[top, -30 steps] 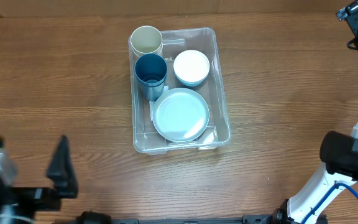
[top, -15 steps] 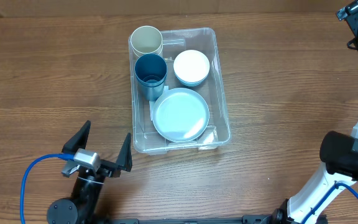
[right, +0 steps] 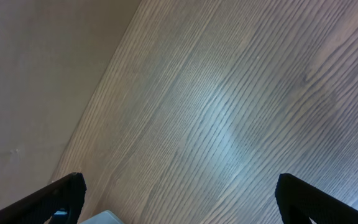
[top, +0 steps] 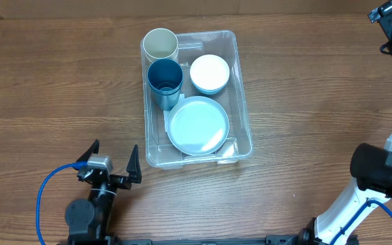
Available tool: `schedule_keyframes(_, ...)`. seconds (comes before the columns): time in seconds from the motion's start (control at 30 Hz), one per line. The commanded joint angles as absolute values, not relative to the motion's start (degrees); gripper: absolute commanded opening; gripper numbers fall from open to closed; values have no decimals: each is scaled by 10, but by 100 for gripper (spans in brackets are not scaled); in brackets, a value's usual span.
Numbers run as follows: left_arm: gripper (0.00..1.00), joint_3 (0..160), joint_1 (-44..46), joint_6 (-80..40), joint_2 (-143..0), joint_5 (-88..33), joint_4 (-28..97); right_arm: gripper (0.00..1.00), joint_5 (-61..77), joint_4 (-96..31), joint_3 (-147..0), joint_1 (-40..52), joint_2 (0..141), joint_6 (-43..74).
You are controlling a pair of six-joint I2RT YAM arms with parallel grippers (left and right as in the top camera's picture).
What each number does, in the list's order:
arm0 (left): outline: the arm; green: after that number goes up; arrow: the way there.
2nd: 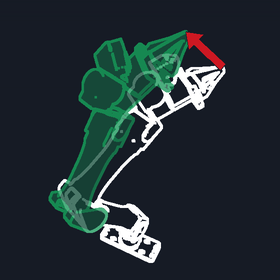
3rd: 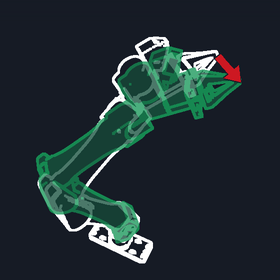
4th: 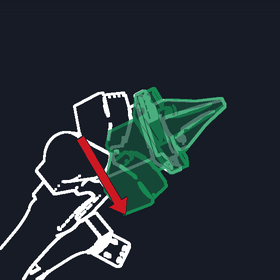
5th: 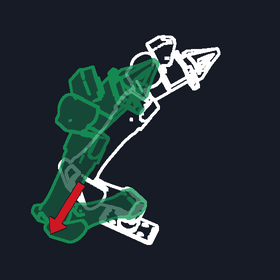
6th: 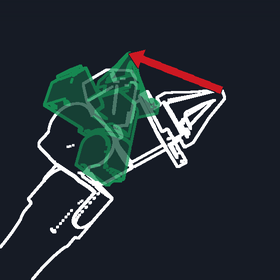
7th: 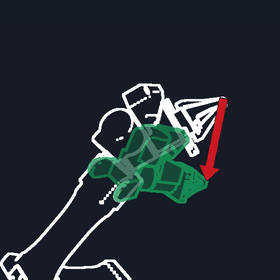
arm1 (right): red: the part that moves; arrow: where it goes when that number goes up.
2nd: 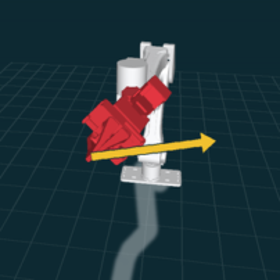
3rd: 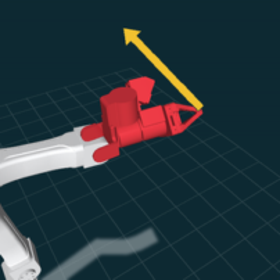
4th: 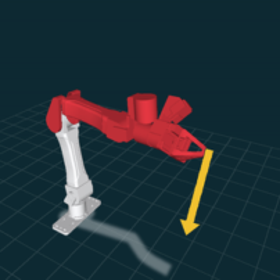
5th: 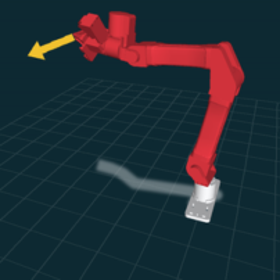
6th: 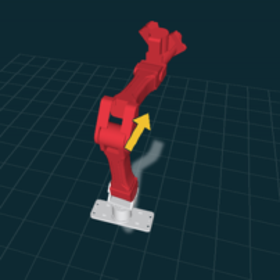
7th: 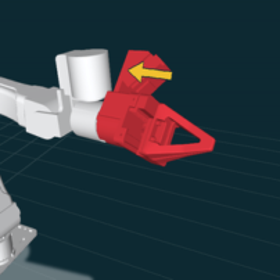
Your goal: Pack container
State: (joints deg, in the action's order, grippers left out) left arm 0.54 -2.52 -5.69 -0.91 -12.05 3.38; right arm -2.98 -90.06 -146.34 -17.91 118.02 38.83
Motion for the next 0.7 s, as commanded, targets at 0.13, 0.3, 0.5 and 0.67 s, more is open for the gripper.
schedule_keyframes(0.13,100,3,-30,-47,-2,-114,33,100,-33,-899,-1472,-180,1171,391)
schedule_keyframes(0.3,100,3,-30,-47,-2,-114,33,100,-33,-899,-1472,-180,1171,391)
schedule_keyframes(0.5,100,3,-30,-47,-2,-114,33,100,-33,-899,-1472,-180,1171,391)
schedule_keyframes(0.67,100,3,-30,-47,-2,-114,33,100,-34,-899,-1466,-122,1171,391)
